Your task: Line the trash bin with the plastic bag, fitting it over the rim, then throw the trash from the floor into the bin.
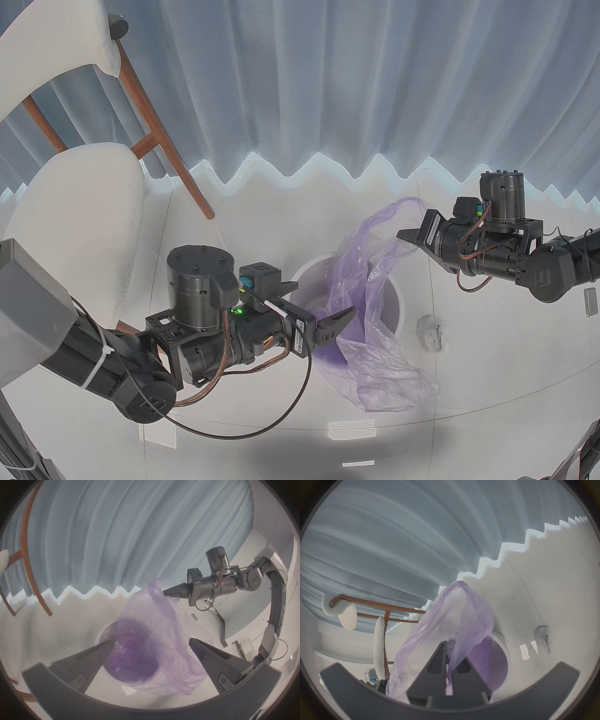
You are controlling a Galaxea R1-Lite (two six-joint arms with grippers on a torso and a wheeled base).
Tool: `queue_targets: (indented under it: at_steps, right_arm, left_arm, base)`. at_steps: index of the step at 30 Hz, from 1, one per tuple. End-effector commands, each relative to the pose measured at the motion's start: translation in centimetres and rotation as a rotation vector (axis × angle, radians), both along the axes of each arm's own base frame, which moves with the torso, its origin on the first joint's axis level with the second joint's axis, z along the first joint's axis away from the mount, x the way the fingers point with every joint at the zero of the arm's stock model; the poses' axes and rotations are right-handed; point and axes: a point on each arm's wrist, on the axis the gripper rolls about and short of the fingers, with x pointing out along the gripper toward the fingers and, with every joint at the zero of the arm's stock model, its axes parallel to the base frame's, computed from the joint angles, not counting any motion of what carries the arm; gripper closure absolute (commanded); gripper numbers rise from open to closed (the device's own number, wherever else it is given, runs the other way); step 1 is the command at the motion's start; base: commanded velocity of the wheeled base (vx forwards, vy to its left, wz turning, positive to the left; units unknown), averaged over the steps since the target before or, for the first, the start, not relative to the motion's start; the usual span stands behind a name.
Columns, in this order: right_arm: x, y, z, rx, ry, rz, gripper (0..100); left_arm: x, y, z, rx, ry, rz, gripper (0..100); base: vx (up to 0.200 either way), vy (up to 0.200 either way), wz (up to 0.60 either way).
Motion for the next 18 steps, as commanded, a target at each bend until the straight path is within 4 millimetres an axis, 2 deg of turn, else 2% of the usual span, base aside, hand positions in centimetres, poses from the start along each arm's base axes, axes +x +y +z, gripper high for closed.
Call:
queue_targets:
  at_steps: [1, 4, 11, 15, 16, 18]
  right_arm:
    - [-0.9, 0.1, 0.6, -0.001, -0.018, 0.015, 100]
    - [-1.1, 0.2, 0.4, -0.023, -0.026, 0.027, 100]
    - [-1.1, 0.2, 0.3, -0.043, -0.036, 0.037, 100]
    - [-1.1, 0.2, 0.3, -0.044, -0.036, 0.036, 100]
    - [-1.1, 0.2, 0.3, -0.043, -0.038, 0.036, 100]
    - [-1.0, 0.1, 0.4, -0.043, -0.041, 0.031, 100]
  left_arm:
    - [0.2, -0.9, -0.2, -0.017, 0.016, -0.012, 0]
    - [-0.2, -1.8, -0.2, -0.056, 0.068, -0.016, 0]
    - [0.2, -2.0, -2.3, -0.015, 0.113, 0.008, 0]
    - [0.6, -2.0, -2.7, -0.011, 0.119, 0.016, 0]
    - [0.7, -2.0, -2.7, -0.011, 0.119, 0.018, 100]
    - [0.8, -1.8, -2.7, -0.012, 0.117, 0.026, 100]
  base:
    - [0.0, 0.0, 0.0]
    - [0.0, 0.0, 0.0]
    - [0.0, 0.0, 0.0]
    - [0.0, 0.0, 0.0]
    - [0.0, 0.0, 0.0]
    - [0.0, 0.0, 0.0]
